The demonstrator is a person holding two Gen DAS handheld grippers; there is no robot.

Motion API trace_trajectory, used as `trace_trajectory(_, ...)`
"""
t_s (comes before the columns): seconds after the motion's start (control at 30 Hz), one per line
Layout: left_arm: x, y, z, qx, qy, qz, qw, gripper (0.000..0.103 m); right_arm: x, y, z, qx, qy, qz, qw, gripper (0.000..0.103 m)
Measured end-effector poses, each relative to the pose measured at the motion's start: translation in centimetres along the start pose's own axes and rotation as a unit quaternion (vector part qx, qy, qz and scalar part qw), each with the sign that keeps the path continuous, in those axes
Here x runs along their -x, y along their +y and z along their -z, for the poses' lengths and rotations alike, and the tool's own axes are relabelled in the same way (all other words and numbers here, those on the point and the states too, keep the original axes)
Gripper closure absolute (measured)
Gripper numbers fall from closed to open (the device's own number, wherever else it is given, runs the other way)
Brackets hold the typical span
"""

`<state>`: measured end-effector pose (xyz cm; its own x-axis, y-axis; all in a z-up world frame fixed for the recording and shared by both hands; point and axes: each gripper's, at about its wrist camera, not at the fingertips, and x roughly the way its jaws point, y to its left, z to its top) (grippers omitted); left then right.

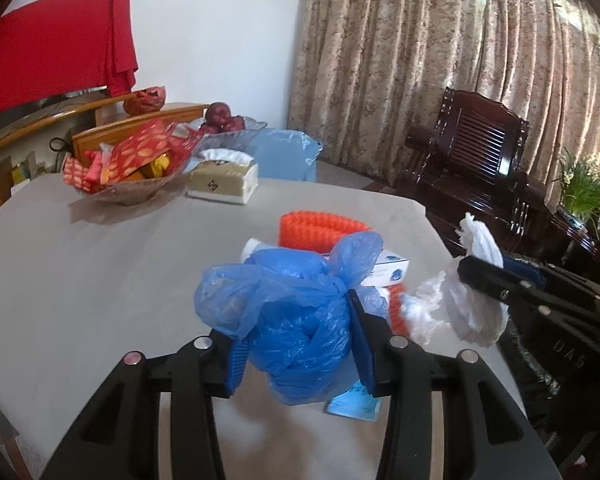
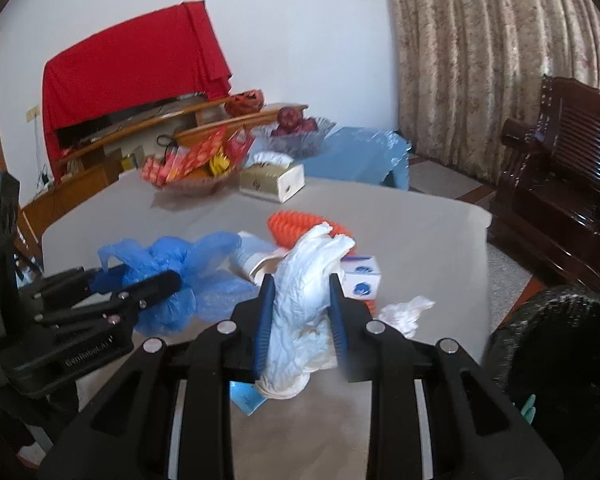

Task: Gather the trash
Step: 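Carry the blue bag and tissues over the bin, then open both grippers to drop the items into the bin and withdraw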

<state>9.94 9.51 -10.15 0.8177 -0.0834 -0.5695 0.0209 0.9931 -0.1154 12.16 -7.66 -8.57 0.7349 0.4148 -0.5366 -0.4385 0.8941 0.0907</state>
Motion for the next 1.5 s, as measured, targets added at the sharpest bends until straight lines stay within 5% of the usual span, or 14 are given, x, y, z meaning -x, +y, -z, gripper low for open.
trace_trajectory(0.57, 0.8, -10.6, -3.3, -0.057, -0.026, 0.102, 0.9928, 0.059, 9.1, -9.4, -0.2, -0.047, -0.056, 0.117, 0.990, 0.075)
trace_trajectory(1.03, -1.6, -23.4, -3.4, -0.117, -0.016, 0.216, 0.9692, 0.059, 14.7, -19.6, 4.8, -0.105, -0.047, 0.236, 0.965, 0.075)
trace_trajectory(1.5, -7.0, -32.8, -0.9, -0.162, 0.038, 0.264, 0.9500, 0.057, 14.3, -26.5, 10.0, -0.139, -0.003, 0.282, 0.949, 0.070)
